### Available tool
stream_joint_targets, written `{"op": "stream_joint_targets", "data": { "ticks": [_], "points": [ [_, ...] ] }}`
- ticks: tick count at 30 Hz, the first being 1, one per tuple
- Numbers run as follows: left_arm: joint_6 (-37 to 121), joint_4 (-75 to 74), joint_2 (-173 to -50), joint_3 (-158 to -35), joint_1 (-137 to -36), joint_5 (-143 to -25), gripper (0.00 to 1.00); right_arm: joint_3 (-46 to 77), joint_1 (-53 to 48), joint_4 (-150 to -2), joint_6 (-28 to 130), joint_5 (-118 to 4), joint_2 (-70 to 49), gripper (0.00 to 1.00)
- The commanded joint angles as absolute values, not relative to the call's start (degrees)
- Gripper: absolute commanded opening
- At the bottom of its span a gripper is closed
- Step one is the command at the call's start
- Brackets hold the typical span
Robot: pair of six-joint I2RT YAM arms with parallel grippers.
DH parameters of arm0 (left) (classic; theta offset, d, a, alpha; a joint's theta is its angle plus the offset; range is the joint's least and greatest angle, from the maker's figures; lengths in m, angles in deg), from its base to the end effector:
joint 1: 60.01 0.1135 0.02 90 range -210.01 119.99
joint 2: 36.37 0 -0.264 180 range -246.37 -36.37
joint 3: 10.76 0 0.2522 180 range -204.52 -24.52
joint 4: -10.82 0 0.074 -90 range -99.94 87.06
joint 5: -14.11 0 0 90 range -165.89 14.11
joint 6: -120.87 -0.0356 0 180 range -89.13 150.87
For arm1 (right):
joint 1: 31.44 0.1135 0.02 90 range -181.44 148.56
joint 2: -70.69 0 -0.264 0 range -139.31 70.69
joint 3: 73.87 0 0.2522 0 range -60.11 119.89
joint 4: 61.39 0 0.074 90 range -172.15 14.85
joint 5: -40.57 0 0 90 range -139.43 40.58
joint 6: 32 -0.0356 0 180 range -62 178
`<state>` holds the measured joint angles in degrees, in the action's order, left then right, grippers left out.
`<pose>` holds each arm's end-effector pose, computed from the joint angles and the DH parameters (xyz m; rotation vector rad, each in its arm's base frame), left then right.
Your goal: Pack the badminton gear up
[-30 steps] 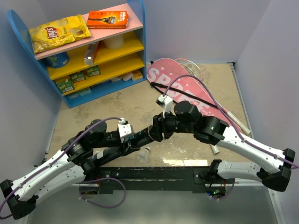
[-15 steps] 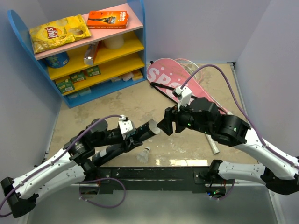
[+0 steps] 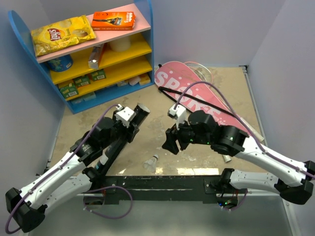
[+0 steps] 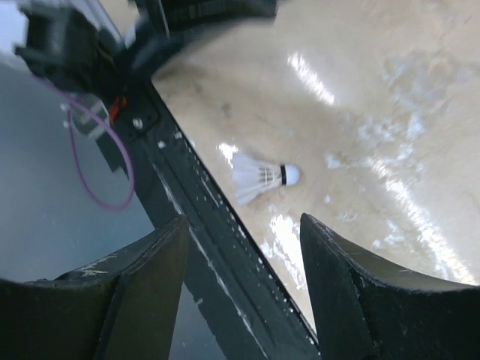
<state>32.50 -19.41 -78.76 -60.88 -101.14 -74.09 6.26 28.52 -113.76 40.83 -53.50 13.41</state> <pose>0.1334 -0.1150 0.2835 0.6533 1.8814 -0.4560 0.1004 0.1787 0.3796 -0.8490 2.0415 0.8647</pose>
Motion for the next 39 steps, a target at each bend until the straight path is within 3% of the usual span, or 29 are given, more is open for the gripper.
{"op": "stream_joint_targets", "data": {
  "ticks": [1, 8, 14, 24, 39],
  "points": [
    [37.98, -18.58, -78.91, -63.63, -97.90, -67.64, 0.00, -0.15, 29.64, -104.97, 41.21, -58.74, 11.63, 0.64],
    [40.71, -20.07, -79.26, -63.98, -96.93, -59.19, 0.00, -4.56, 39.63, -100.11, 37.09, -48.47, 4.60, 0.73],
    [40.89, -20.43, -78.74, -64.07, -96.58, -58.31, 0.00, -0.97, 47.73, -102.57, 33.49, -31.37, -6.91, 0.73],
    [40.98, -20.43, -76.89, -63.89, -96.66, -57.43, 0.00, 2.64, 53.98, -104.24, 29.70, -14.02, -17.64, 0.72],
    [40.54, -20.34, -75.83, -63.81, -96.66, -58.40, 0.00, 3.79, 55.92, -101.69, 26.62, -7.15, -26.69, 0.61]
  ]
}}
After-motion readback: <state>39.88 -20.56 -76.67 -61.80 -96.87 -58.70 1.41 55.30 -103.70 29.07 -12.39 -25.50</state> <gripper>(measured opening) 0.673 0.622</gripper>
